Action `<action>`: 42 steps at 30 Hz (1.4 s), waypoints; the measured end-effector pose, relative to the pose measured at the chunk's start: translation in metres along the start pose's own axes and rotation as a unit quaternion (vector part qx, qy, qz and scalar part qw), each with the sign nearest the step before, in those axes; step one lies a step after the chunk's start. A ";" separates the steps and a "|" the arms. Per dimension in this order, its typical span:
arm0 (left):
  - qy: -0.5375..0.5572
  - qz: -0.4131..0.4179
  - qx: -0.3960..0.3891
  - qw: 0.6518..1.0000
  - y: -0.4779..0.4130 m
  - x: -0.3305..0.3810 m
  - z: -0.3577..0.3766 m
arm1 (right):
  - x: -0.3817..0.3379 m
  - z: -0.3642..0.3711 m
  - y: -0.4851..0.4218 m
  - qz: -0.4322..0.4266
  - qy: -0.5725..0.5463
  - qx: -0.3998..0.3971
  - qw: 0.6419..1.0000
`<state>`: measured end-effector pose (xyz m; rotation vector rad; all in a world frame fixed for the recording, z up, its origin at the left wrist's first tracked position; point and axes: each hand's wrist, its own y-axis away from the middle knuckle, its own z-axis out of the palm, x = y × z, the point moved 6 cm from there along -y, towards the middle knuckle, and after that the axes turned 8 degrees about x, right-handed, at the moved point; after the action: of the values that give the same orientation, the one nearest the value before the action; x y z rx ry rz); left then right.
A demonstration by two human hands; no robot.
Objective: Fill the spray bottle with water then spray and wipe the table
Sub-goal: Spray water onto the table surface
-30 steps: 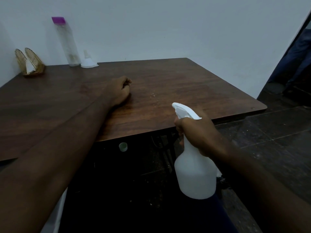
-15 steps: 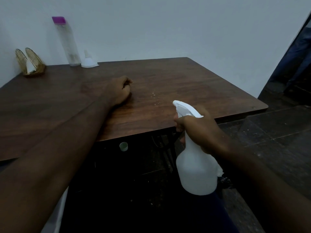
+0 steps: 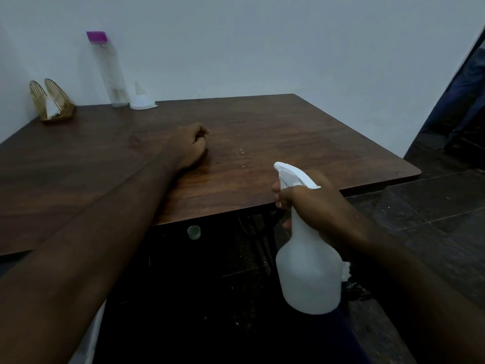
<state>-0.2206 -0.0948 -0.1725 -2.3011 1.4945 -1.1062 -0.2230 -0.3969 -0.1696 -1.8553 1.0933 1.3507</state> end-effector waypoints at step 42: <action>0.005 0.000 -0.002 1.000 -0.006 -0.001 0.004 | 0.019 -0.004 -0.004 0.054 0.008 0.014 0.998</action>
<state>-0.2141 -0.0918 -0.1731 -2.3017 1.5013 -1.1181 -0.2144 -0.4036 -0.1864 -1.8125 1.2309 1.3755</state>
